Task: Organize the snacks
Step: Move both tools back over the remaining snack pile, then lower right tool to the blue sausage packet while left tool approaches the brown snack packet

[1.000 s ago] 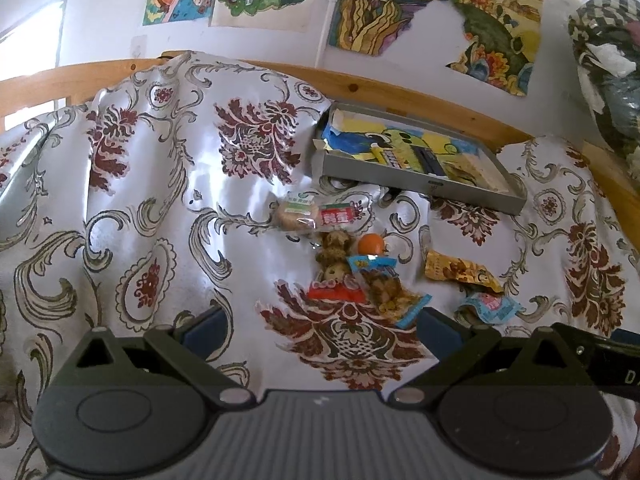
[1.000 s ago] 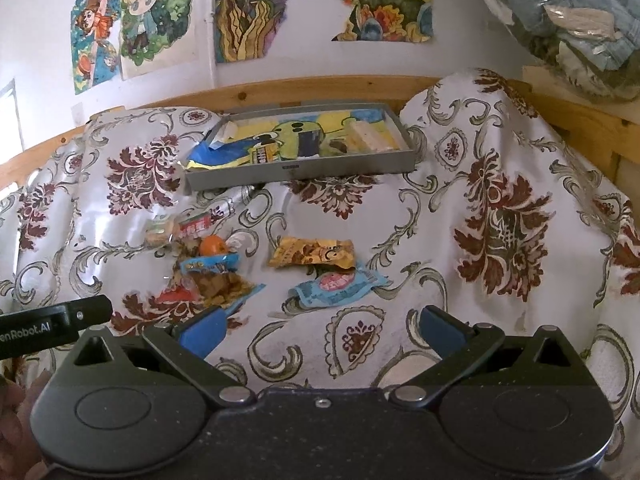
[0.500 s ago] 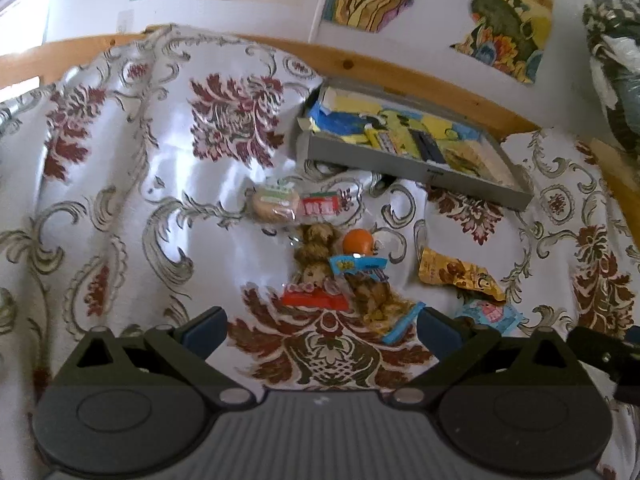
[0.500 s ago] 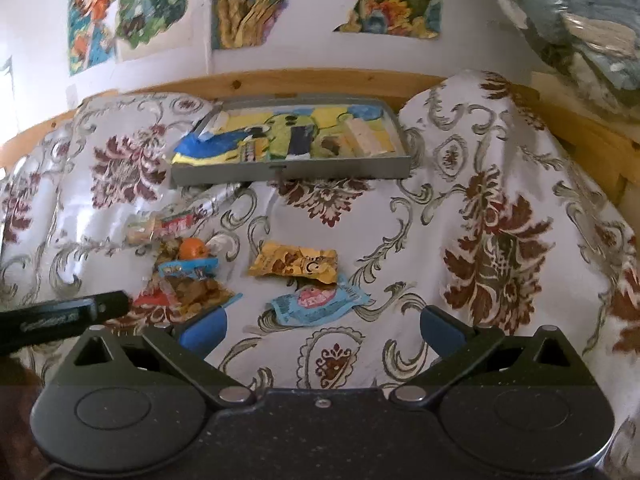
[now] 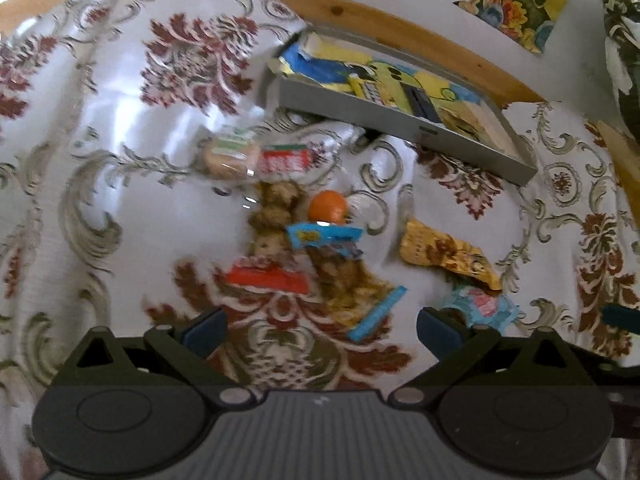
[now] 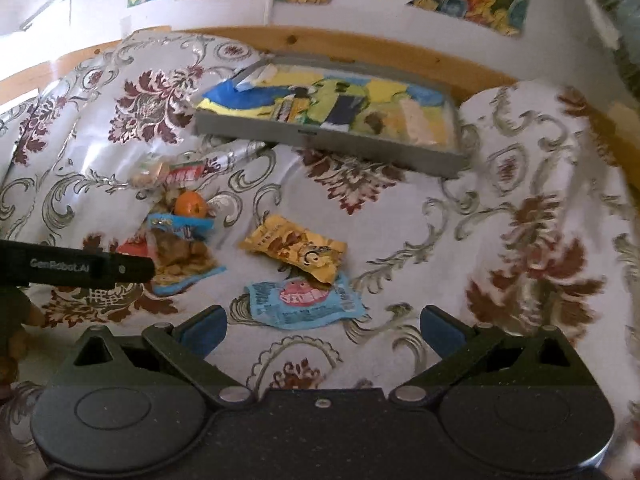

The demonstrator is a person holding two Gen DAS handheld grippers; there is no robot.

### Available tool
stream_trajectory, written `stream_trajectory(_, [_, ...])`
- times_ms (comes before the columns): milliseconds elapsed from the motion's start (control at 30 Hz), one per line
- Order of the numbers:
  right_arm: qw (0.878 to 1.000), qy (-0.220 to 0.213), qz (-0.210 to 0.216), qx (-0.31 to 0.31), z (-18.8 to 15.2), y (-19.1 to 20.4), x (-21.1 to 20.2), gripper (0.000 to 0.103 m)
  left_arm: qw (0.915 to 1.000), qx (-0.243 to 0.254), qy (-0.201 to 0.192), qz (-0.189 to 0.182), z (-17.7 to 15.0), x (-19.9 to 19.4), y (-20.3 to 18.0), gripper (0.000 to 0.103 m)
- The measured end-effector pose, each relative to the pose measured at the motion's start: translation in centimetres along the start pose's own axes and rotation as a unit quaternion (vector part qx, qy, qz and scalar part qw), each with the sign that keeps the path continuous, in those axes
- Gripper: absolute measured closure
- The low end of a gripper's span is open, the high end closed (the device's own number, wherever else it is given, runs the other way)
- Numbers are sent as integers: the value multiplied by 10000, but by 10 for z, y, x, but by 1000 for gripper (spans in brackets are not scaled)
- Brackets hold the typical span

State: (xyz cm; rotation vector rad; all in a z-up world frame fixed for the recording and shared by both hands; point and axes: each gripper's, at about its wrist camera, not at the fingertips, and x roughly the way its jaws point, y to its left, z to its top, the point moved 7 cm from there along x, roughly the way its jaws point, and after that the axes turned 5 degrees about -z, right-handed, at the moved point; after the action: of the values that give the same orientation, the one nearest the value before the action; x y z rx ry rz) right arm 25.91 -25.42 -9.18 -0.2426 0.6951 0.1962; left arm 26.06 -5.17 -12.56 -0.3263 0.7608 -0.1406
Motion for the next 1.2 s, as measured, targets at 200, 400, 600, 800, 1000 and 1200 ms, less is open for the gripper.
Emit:
stream_trajectory(200, [9973, 167, 399, -586, 1, 2, 38, 1, 9991, -320, 155, -247, 5, 20, -8, 0])
stream_trajectory(400, [9955, 311, 516, -736, -4, 4, 68, 1, 9964, -749, 336, -193, 10, 42, -9, 0])
stream_trajectory(600, [9955, 315, 622, -637, -4, 8, 80, 5, 9956, -751, 416, 363, 18, 63, -11, 0])
stream_trajectory(800, [9952, 289, 590, -728, -5, 15, 89, 8, 9938, -242, 575, 916, 18, 80, -18, 1])
stream_trajectory(1000, [9957, 365, 667, -523, -2, 13, 95, 11, 9947, -131, 483, 900, 18, 79, -8, 8])
stream_trajectory(1200, [9957, 416, 600, -576, -4, 17, 94, 13, 9957, -4, 352, 855, 15, 67, 0, 30])
